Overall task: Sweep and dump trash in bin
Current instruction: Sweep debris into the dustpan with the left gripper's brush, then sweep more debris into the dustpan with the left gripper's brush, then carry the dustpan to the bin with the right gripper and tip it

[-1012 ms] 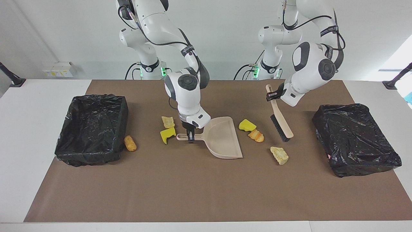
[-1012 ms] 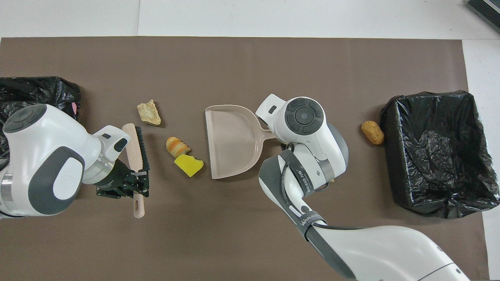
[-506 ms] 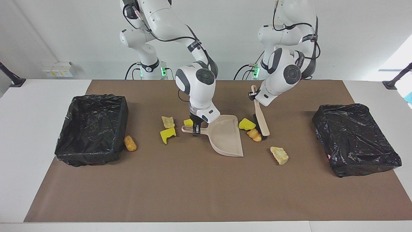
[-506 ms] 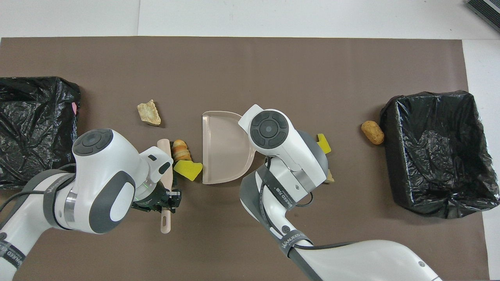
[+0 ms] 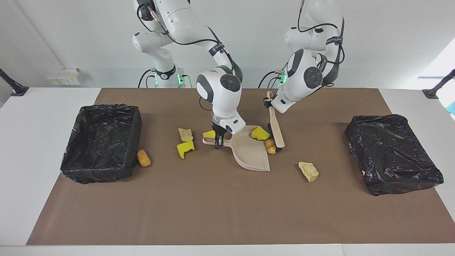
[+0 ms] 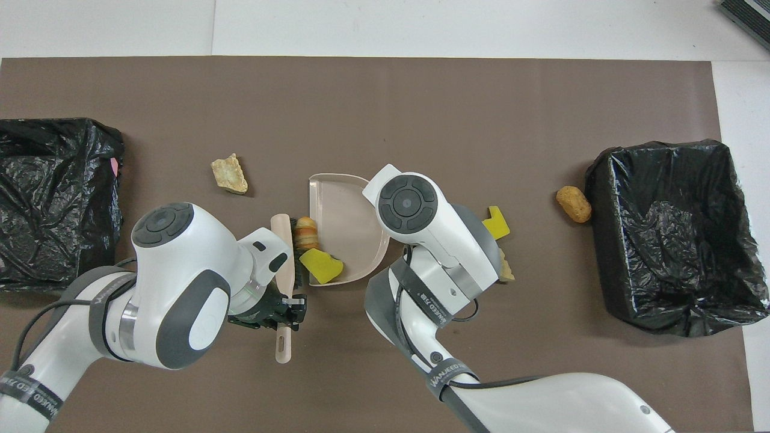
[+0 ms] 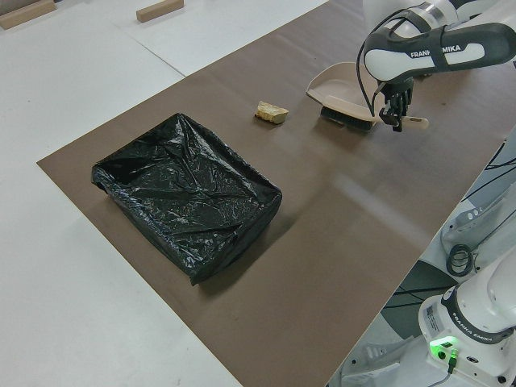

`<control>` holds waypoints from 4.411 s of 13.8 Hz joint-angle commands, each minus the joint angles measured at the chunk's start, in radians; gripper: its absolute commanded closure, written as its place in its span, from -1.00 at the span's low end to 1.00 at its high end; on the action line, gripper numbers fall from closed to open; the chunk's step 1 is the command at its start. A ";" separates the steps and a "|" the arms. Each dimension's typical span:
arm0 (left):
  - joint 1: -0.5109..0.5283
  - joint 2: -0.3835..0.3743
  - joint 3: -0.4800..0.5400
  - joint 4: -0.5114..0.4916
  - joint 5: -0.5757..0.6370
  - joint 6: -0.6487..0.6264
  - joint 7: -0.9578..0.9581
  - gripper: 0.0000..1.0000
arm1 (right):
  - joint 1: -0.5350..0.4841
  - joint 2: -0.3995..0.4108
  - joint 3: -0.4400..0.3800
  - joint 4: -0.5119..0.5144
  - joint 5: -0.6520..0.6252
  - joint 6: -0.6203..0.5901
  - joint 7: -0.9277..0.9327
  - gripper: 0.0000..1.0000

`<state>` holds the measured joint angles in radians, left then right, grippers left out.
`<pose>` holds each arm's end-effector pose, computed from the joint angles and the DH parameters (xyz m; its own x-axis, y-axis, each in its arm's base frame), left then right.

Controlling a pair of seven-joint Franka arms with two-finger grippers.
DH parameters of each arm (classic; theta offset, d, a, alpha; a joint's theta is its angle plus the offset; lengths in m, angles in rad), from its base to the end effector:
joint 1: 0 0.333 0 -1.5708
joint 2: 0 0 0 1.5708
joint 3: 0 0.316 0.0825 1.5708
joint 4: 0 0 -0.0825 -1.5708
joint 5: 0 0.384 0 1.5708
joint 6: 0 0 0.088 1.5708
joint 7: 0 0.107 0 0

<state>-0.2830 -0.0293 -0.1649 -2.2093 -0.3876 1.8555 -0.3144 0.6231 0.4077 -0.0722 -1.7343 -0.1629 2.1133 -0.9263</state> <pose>0.4270 -0.2380 0.3741 0.9104 -0.0055 -0.4138 0.0789 -0.9793 0.1866 0.5589 0.3395 0.3440 0.0072 0.9882 -0.1532 0.9975 0.0036 0.0703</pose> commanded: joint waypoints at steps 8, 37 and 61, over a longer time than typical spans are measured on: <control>0.160 -0.006 0.036 0.248 0.079 -0.229 0.031 1.00 | -0.011 0.002 0.009 -0.014 -0.017 0.019 0.035 1.00; -0.047 0.088 0.031 0.173 0.308 -0.296 0.362 1.00 | -0.020 0.002 0.011 -0.027 -0.006 0.043 0.075 1.00; -0.410 -0.015 0.018 -0.044 0.088 0.184 -0.370 1.00 | -0.644 -0.328 -0.003 0.019 0.032 -0.245 -0.607 1.00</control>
<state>-0.6670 -0.0762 -0.1675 -2.2431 -0.2895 1.9824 -0.6663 0.0587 0.0940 -0.0846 -1.7224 -0.1557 1.8851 -1.4406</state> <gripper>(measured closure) 0.736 0.687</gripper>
